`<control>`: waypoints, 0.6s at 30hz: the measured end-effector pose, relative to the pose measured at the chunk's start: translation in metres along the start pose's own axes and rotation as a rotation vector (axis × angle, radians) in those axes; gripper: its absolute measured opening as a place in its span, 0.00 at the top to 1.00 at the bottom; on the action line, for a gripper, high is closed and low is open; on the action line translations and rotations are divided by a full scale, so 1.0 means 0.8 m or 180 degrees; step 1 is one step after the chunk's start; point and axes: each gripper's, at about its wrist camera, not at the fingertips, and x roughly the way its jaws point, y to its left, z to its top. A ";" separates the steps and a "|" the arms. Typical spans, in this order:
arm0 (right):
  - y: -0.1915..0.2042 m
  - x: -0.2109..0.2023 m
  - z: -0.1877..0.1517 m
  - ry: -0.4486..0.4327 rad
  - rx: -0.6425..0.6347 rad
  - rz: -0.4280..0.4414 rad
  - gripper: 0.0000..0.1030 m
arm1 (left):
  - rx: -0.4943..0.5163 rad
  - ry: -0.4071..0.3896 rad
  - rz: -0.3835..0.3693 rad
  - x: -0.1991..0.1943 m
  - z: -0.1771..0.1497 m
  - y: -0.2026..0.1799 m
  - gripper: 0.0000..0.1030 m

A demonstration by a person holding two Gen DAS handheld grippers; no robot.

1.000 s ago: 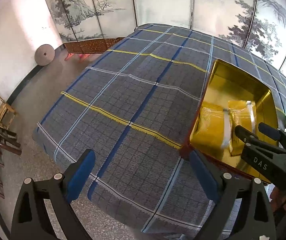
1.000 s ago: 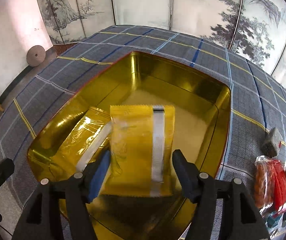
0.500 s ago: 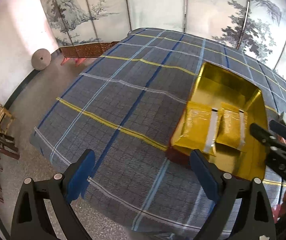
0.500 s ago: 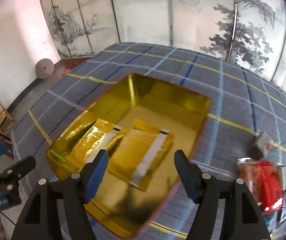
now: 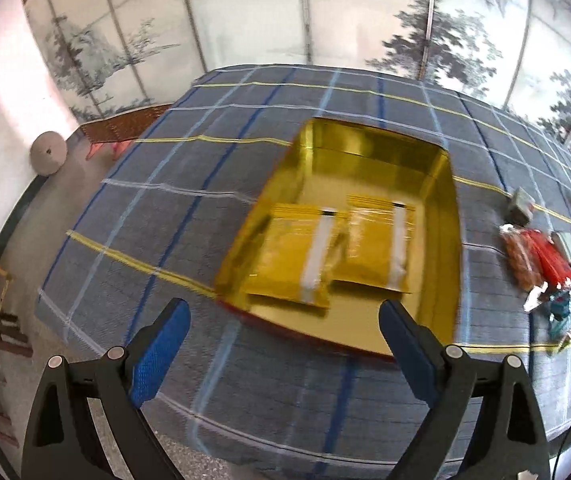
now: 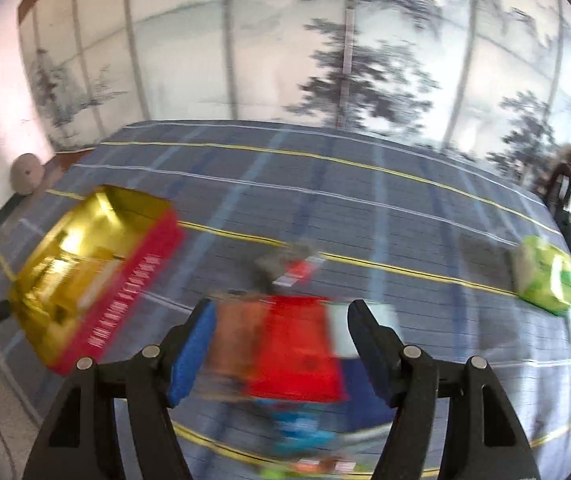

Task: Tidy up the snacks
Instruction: 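Move the right gripper to the blue-and-white box and grasp it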

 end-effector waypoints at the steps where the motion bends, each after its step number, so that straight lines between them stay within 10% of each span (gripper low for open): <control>1: -0.019 0.001 -0.005 0.0038 0.0024 -0.0064 0.32 | 0.0027 0.0013 -0.0024 0.001 0.001 -0.008 0.09; 18: -0.080 0.051 -0.052 0.0386 -0.0019 -0.0018 0.33 | 0.0422 0.0116 -0.0184 0.010 0.004 -0.108 0.09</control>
